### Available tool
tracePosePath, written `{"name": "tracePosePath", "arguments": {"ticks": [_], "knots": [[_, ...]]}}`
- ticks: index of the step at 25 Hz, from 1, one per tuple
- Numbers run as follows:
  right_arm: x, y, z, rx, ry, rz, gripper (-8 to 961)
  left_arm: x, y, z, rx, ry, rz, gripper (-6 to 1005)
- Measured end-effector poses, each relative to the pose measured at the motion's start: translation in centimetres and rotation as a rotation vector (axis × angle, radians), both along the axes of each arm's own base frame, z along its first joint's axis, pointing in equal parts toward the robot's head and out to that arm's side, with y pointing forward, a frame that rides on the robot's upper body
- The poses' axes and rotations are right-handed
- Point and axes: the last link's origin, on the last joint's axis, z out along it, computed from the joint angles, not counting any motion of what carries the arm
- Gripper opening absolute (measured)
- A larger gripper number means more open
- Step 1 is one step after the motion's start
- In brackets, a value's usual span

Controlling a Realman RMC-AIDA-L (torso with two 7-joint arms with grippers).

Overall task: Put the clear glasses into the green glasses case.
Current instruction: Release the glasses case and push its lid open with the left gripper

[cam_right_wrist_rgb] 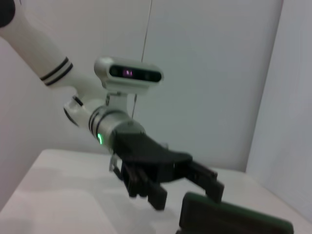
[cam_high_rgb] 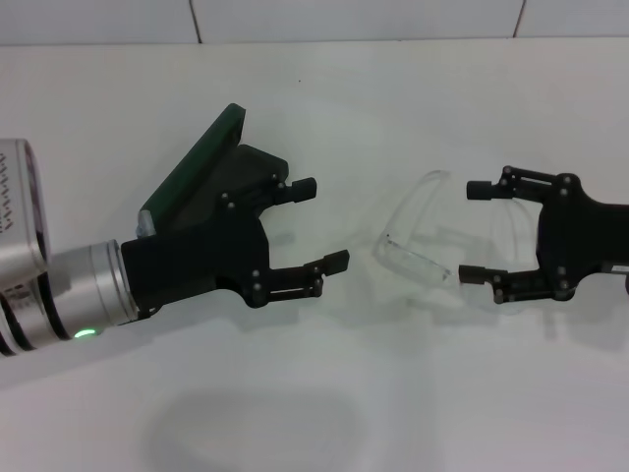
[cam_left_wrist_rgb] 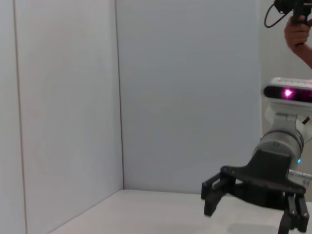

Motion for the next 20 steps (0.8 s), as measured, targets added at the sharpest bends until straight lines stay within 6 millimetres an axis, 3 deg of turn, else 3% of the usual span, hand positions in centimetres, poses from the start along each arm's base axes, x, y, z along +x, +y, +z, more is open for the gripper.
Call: {"name": "tracePosePath", "arguments": {"ticks": [14,20], "knots": [[-0.6,-0.3,0.1,0.0,0.067,0.0,849,-1.1,-0.6,0.2,-0.003,-0.013,0.069,868],[-0.8,-0.3,0.0,-0.002,0.071,0.004,849,-0.8,1.4,3.5,0.024,-0.096,0.172,863]]}}
